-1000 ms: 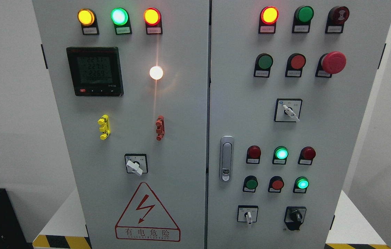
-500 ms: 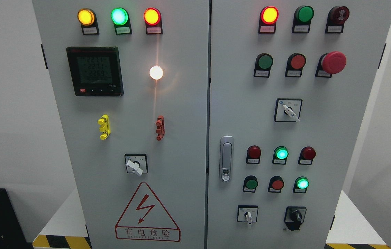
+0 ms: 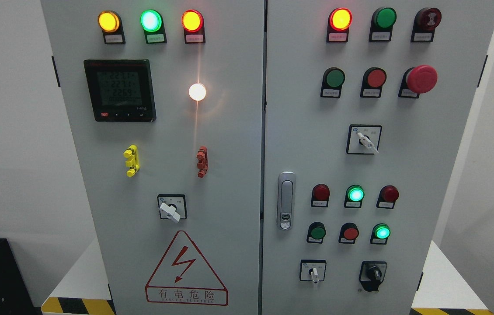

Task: Flip black knob to close circuit

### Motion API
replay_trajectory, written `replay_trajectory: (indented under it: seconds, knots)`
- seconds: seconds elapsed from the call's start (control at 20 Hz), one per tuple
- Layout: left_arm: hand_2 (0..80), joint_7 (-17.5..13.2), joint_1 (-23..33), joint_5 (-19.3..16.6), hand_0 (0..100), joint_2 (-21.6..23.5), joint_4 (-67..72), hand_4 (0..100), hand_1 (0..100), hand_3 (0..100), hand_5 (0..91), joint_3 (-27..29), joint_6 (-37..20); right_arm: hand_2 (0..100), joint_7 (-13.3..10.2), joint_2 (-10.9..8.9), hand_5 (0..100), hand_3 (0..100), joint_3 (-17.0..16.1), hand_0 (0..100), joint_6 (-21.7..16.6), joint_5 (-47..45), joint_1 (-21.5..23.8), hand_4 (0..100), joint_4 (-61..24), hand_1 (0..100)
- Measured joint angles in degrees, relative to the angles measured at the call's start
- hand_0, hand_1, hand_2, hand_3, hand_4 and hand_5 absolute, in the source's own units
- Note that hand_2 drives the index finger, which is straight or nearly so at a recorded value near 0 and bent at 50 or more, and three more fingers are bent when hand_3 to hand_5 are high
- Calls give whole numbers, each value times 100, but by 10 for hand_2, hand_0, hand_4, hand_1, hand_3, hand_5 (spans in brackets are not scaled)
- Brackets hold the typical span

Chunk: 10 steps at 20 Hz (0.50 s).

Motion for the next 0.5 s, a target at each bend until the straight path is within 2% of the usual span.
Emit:
replay_trajectory:
  seconds: [0.3,0.5]
  knots:
    - [0,-5,0,0,120,0,0,0,556,0,0,-2,0,0,13,-8,0,0,-9,0,4,407,-11,0,-444,112]
    - [0,-7,0,0,120,0,0,0,556,0,0,-2,0,13,-116,-49,0,25,-63,0,63,805,-12,0,-874,107]
